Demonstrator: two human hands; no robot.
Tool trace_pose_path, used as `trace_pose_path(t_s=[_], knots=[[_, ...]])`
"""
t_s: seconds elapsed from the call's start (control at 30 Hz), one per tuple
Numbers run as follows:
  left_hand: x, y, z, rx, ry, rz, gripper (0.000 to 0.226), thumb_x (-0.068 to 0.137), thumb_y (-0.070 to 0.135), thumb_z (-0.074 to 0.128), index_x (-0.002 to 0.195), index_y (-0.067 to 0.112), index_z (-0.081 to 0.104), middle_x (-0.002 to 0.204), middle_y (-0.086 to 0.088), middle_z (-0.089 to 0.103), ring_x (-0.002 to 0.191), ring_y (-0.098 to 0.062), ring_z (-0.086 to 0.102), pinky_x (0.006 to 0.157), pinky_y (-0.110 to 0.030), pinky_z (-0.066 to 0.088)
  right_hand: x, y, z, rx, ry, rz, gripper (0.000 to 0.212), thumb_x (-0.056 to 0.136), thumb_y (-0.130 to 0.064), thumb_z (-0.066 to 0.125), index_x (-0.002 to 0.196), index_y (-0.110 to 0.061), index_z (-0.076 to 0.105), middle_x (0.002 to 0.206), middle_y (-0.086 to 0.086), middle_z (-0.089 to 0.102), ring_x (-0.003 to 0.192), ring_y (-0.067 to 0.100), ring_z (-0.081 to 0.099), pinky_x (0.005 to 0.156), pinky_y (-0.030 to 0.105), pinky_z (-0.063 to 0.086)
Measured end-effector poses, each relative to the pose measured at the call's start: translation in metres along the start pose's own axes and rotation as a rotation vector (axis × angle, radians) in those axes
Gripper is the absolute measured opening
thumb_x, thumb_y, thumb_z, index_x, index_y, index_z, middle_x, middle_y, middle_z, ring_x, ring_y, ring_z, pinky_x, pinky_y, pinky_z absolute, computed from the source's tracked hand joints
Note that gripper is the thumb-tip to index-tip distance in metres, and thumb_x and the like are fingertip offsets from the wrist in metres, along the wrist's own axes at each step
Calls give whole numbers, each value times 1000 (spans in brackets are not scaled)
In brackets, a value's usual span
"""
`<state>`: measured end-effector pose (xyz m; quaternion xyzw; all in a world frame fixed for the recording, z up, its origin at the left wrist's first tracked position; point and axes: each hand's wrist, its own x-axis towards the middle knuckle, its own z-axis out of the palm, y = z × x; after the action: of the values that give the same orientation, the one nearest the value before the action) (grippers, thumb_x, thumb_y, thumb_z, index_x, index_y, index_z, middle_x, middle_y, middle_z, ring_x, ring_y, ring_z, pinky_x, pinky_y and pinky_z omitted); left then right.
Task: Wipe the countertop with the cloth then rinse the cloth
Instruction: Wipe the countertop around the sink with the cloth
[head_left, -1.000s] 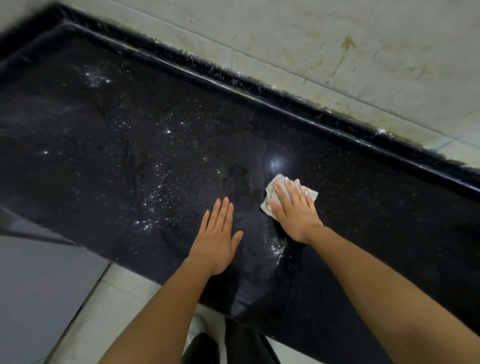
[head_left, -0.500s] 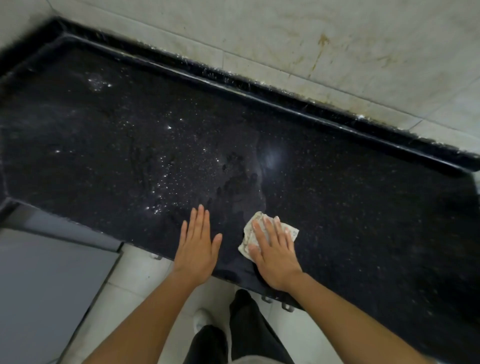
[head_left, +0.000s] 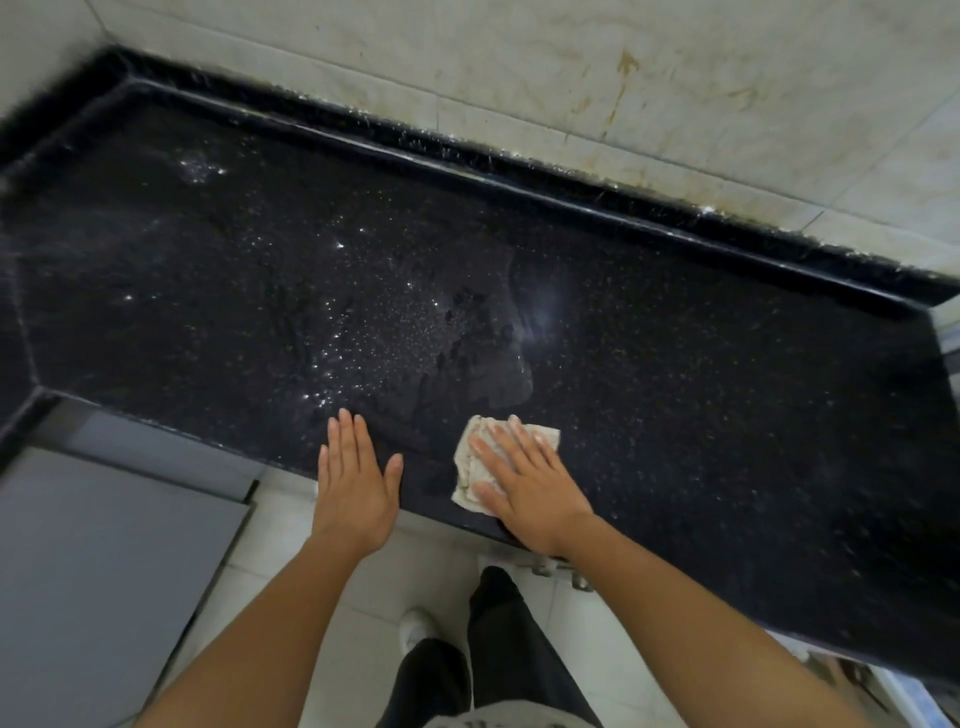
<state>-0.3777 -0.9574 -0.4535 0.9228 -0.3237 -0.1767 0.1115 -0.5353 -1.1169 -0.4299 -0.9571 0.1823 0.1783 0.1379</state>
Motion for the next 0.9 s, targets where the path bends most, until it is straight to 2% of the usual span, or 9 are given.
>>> trace_pose_path(t_s=[0.13, 0.23, 0.3, 0.43, 0.57, 0.67, 0.8, 0.9], knots=[[-1, -1, -2, -6, -22, 0, 70, 99, 45, 14, 148, 4, -15, 155, -9, -24, 139, -15, -29, 115, -34, -15, -29, 35, 4, 23, -4, 169, 74, 82, -63, -10, 150, -34, -18, 153, -12, -29, 143, 15, -29, 117, 35, -15], [0, 0, -3, -13, -32, -3, 70, 99, 45, 14, 148, 4, -15, 155, -10, -24, 142, -20, -25, 116, -34, -15, -44, 48, 8, 76, 28, 299, 61, 94, -59, 2, 146, -36, -20, 156, -9, -26, 142, 13, -30, 115, 32, -18], [0, 0, -3, -15, -36, -2, 70, 99, 45, 14, 148, 4, -14, 155, -11, -24, 142, -21, -25, 116, -35, -14, -46, 39, 12, 141, 60, 412, 59, 100, -52, 10, 149, -34, -17, 158, -6, -24, 143, 15, -29, 117, 33, -16], [0, -1, -1, -15, -9, 3, 71, 99, 46, 14, 147, 4, -15, 155, -11, -24, 139, -19, -28, 116, -36, -14, -30, -1, 17, 252, 93, 591, 60, 102, -47, 8, 151, -25, -20, 159, 0, -25, 143, 22, -29, 117, 41, -17], [0, 0, 1, -5, 0, -1, 72, 98, 48, 13, 147, 4, -16, 155, -11, -23, 136, -15, -31, 116, -36, -14, -19, -7, 17, 184, 70, 427, 62, 97, -51, 1, 149, -28, -23, 158, -2, -27, 141, 20, -33, 114, 38, -21], [1, 0, 3, -10, 23, -5, 79, 91, 59, -1, 146, 5, -15, 152, -9, -25, 137, -16, -29, 115, -35, -15, -2, 11, 3, 124, 37, 299, 61, 94, -54, 1, 148, -34, -21, 158, -5, -26, 140, 16, -33, 113, 34, -21], [1, 0, 4, 10, -1, -18, 83, 79, 61, -20, 142, 8, -23, 148, -7, -31, 136, -17, -31, 112, -34, -18, 37, 30, -19, 144, 27, 281, 60, 100, -52, 11, 151, -33, -15, 158, -6, -25, 142, 17, -31, 115, 35, -19], [1, 3, 2, 26, 19, -25, 80, 83, 60, -18, 144, 7, -19, 151, -7, -26, 139, -18, -27, 112, -36, -16, 65, 37, -31, 151, 34, 287, 60, 101, -51, 11, 152, -32, -14, 158, -6, -26, 142, 16, -31, 115, 36, -19]])
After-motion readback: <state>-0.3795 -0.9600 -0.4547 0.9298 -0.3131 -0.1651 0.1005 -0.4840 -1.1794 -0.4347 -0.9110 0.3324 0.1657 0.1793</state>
